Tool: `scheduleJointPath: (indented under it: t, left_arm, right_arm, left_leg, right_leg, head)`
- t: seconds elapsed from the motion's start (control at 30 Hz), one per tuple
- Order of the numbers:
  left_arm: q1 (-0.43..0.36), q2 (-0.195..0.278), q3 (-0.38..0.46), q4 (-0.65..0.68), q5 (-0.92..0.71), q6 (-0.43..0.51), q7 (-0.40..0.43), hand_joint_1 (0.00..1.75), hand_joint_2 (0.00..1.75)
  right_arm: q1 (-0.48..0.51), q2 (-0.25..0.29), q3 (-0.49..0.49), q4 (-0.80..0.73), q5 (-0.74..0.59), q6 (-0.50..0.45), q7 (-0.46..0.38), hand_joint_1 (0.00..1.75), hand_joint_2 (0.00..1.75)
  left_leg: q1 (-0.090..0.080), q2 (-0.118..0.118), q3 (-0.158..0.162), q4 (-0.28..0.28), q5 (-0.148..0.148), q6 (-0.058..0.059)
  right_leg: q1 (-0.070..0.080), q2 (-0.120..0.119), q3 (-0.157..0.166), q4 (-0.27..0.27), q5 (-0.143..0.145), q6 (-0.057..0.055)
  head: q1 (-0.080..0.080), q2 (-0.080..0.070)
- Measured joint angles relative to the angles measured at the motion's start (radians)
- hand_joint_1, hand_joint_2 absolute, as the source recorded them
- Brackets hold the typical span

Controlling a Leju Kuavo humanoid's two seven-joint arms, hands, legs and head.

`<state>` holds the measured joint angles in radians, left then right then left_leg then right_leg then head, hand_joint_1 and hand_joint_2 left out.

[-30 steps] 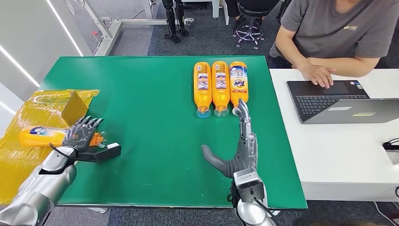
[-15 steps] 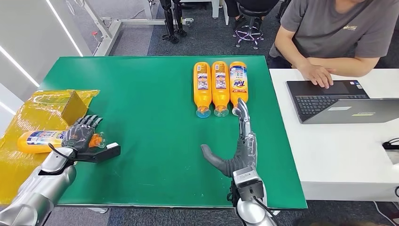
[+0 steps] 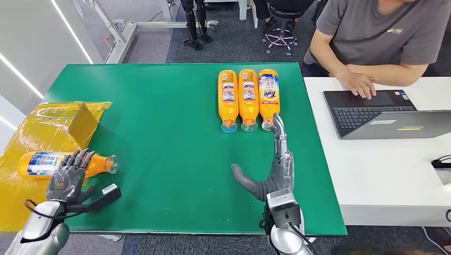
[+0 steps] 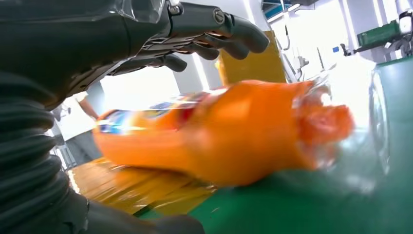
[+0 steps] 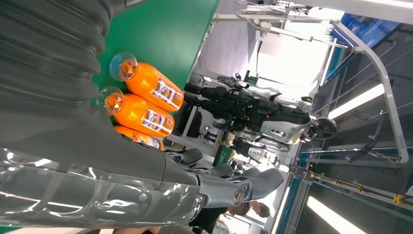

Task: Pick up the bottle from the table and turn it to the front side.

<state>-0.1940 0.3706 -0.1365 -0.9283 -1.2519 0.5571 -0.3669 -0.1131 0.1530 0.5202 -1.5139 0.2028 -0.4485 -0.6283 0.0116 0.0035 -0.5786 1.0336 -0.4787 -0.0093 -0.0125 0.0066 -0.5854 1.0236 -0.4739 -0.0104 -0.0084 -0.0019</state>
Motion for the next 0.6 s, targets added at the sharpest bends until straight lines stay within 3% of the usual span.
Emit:
scheduleJointPath:
  t: [0.2,0.6]
  left_arm:
    - [0.119,-0.007,0.077,-0.172,-0.017,-0.004,-0.006,0.00,1.75]
    - [0.189,-0.047,0.123,-0.387,0.036,0.037,-0.072,0.00,1.75]
  right_arm:
    - [0.003,0.000,-0.004,-0.005,0.004,0.001,0.000,0.00,1.75]
    - [0.004,0.000,-0.010,-0.003,0.000,0.001,-0.009,0.00,1.75]
  left_leg:
    - [0.000,-0.001,0.000,0.000,0.000,0.000]
    - [0.000,-0.002,-0.001,0.000,0.000,0.000]
  right_leg:
    - [0.000,-0.001,0.000,0.000,0.000,0.000]
    - [0.000,-0.003,0.001,0.000,0.000,0.000]
  head:
    - [0.000,0.000]
    - [0.000,0.000]
